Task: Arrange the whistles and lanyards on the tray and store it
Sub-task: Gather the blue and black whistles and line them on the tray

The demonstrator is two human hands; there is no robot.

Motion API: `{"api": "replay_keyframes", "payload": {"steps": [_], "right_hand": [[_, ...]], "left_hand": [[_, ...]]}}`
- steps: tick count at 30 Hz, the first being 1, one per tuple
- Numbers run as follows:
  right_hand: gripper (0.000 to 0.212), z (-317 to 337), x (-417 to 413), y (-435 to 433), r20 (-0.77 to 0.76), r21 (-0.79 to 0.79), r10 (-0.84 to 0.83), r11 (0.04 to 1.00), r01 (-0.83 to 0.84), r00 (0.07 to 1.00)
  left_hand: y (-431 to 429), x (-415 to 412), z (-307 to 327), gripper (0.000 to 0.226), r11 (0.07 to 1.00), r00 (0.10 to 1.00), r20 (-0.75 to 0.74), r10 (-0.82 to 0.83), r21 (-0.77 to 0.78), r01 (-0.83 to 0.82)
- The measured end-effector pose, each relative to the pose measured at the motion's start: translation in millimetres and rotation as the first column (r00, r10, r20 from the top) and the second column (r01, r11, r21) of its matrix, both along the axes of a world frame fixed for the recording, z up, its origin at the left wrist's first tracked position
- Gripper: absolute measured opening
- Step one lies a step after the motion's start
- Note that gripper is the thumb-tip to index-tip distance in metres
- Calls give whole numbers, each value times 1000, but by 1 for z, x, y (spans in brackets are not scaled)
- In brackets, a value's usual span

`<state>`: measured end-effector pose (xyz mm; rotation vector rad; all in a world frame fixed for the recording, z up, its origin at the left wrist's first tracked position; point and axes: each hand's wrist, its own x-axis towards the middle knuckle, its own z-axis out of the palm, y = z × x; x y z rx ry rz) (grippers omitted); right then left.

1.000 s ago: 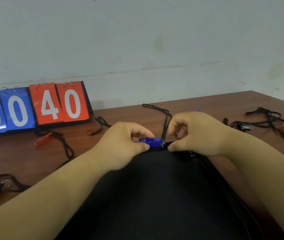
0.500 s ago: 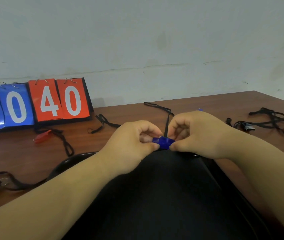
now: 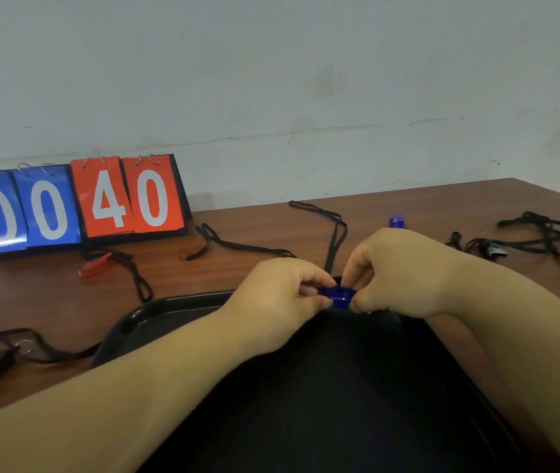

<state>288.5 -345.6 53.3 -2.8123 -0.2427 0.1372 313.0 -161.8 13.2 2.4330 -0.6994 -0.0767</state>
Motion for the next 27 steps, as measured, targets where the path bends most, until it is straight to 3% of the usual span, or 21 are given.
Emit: {"api": "replay_keyframes", "payload": {"steps": [7, 16, 27], "right_hand": [[22, 1, -1, -3, -45, -113, 13, 993, -18, 999], [23, 1, 7, -7, -26, -180, -1, 984, -4, 1000], [43, -1, 8, -14, 9, -139, -37, 990, 38, 999]], "left_hand": [[-4, -2, -2, 32, 982, 982, 156, -103, 174, 75], [-2, 16, 3, 31, 955, 974, 198, -109, 294, 47], [-9, 23, 6, 27, 971, 986, 154, -60, 238, 22]]}}
